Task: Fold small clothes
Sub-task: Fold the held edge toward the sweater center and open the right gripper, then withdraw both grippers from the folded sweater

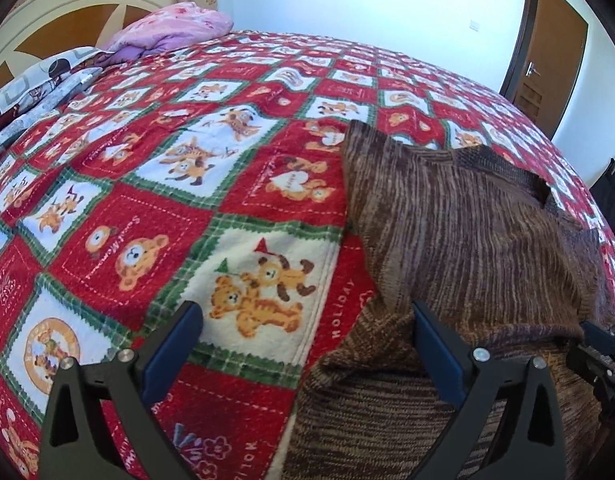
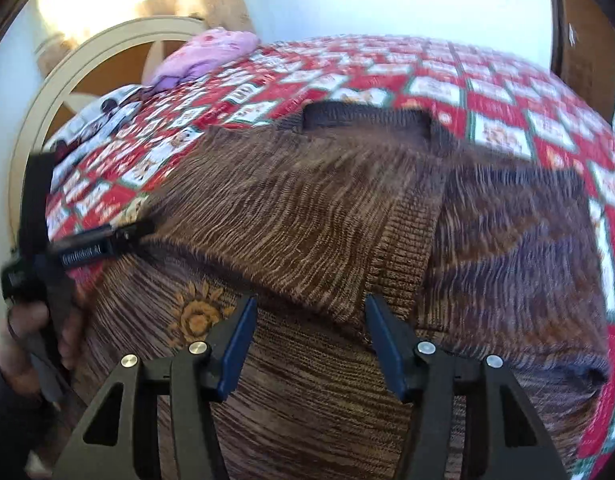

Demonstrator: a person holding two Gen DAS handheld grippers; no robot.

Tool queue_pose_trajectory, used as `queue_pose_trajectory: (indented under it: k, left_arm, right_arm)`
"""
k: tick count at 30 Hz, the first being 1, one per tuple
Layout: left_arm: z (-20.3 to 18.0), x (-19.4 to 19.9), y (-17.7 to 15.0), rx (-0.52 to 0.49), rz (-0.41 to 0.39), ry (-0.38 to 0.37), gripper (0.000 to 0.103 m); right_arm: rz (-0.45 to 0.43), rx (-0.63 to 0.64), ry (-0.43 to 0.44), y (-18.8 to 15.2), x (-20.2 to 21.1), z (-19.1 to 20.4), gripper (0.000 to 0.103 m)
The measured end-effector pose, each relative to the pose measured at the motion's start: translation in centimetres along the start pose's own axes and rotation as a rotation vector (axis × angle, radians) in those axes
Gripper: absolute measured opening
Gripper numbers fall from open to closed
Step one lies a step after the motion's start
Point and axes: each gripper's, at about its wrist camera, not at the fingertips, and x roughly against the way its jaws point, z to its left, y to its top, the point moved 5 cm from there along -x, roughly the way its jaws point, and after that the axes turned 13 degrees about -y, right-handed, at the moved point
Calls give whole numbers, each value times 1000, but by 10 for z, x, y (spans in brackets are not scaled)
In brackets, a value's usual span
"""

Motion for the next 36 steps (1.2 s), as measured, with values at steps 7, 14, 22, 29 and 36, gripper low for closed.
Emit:
queue_pose_trajectory:
  k: [7,14,22,29,36]
  left_arm:
    - [8,-2,1,45,3,8,103]
    - [3,17,-1,3,-40,13,103]
    - [1,92,-22,-39,-169,-65,103]
    - [-14,155,-54,-177,-213,-44,103]
    - [-8,194,-69,-141,-262,-67,103]
  right_arm:
    - [5,38,0,-6,0,4,68]
    - [-7,-18,-2,-15,36,-6,68]
    - [-50,-85,-26,-51,90,-36,70]
    - [-118,-143,-40,-78,143,-57,70]
    - [-148,-140,-43,-100,174,-53,71]
